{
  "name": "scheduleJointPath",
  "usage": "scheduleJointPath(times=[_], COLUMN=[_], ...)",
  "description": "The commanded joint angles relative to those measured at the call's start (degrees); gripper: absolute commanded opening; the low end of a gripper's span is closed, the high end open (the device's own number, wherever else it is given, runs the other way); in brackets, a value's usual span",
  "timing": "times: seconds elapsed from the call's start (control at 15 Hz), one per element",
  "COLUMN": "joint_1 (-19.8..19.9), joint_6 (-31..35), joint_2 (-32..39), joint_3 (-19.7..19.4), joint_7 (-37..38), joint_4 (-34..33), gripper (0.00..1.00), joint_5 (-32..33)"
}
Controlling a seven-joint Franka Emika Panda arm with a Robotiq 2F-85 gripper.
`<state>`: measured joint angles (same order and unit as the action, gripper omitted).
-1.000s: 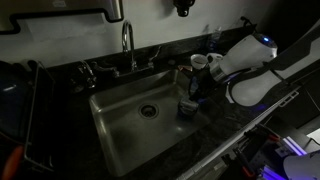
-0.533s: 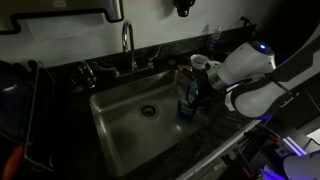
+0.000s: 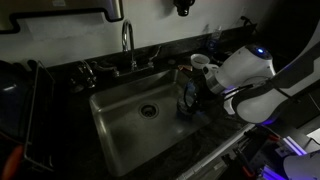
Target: Remove the dish soap from the sink and put it on the counter
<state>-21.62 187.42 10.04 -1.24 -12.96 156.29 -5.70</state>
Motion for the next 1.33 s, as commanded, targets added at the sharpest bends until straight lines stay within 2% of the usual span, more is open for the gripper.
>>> scheduleJointPath(times=[0.0, 0.2, 0.4, 0.47, 0.6, 0.67, 0.73, 0.8, 0.93, 1.13, 1.27], joint_1=[-6.6, -8.4, -7.7, -9.1, -10.2, -11.0, -11.6, -12.1, -13.4, -14.5, -14.7], joint_6=[3.8, 8.7, 15.4, 11.5, 11.6, 11.6, 11.5, 11.5, 11.3, 11.1, 11.1], joint_2=[2.8, 4.4, 5.7, 2.6, 3.1, 3.1, 3.2, 3.3, 3.7, 4.1, 4.1], joint_3=[-9.0, -10.8, -9.0, -10.4, -11.2, -12.2, -12.9, -13.5, -15.1, -16.1, -15.9], joint_7=[-5.0, -9.2, -10.3, -11.7, -12.9, -14.0, -14.4, -14.6, -14.9, -14.4, -13.5], joint_4=[0.1, -0.4, -0.5, -2.0, -3.0, -3.5, -3.9, -4.1, -4.2, -4.3, -4.4], gripper=[1.00, 1.00, 1.00, 1.00, 1.00, 0.75, 0.74, 0.68, 0.51, 0.31, 0.29], joint_5=[0.6, 1.0, 2.2, 1.6, 0.6, -0.1, -0.8, -1.0, -1.7, -2.0, -1.5])
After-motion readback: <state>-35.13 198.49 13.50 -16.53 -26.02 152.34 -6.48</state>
